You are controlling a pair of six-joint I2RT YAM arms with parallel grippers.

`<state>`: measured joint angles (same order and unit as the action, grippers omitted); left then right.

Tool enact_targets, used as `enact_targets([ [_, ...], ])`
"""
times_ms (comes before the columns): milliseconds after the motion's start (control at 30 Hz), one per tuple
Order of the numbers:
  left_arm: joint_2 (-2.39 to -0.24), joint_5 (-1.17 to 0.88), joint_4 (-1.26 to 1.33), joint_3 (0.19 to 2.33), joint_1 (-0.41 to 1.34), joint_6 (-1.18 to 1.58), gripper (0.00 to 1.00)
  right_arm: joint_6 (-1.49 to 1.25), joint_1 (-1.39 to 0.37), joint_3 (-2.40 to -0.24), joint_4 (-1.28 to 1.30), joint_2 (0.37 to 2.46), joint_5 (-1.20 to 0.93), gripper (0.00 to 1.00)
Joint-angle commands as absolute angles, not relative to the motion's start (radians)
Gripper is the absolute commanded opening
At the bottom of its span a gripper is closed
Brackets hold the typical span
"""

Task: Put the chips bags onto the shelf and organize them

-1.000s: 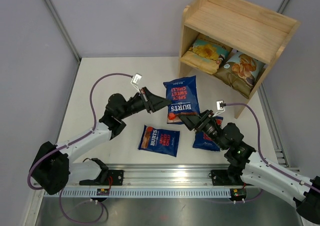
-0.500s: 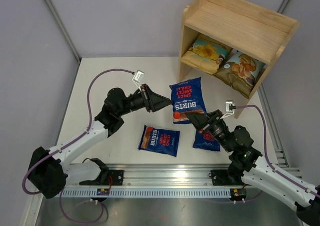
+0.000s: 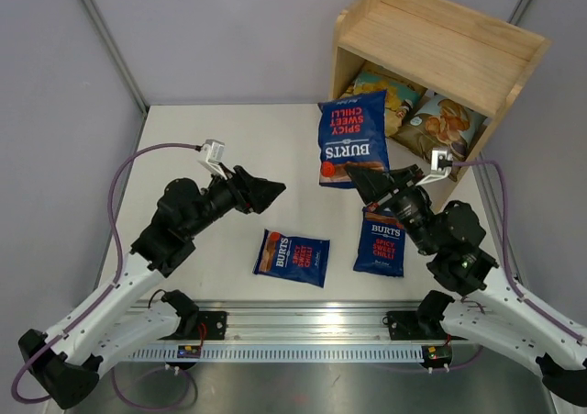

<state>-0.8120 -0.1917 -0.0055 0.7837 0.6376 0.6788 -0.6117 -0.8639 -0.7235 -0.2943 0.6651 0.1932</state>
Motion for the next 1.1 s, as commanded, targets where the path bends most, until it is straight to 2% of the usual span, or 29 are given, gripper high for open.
enact_targets([
  [0, -0.750, -0.080, -0.168, 0.822, 0.637, 0.598, 0.76, -0.531, -0.862, -0.938, -0.230, 0.748, 0.345, 0.01],
  [100, -0.715, -0.052, -0.269, 0.857, 0.638, 0.563, 0.83, -0.509, -0.825, -1.133, -0.128, 0.876, 0.386, 0.00],
  [133, -0.706, -0.046, -0.291, 0.864, 0.637, 0.555, 0.88, -0.532, -0.806, -1.169, -0.117, 0.906, 0.390, 0.00],
  [167, -0.697, -0.034, -0.313, 0.870, 0.637, 0.543, 0.99, -0.551, -0.742, -1.199, -0.111, 0.957, 0.374, 0.00],
  [300, -0.649, -0.003, -0.452, 0.919, 0.638, 0.514, 0.99, -0.649, -0.593, -1.351, -0.080, 1.064, 0.360, 0.00],
  [467, -0.603, 0.135, -0.598, 0.963, 0.637, 0.486, 0.99, -0.681, -0.526, -1.445, -0.127, 1.196, 0.449, 0.00],
  [633, -0.532, 0.155, -0.667, 0.962, 0.637, 0.468, 0.99, -0.835, -0.421, -1.548, -0.112, 1.333, 0.442, 0.00],
  [1067, -0.486, 0.195, -0.719, 0.928, 0.637, 0.437, 0.99, -1.153, -0.387, -1.821, 0.089, 1.652, 0.578, 0.00],
])
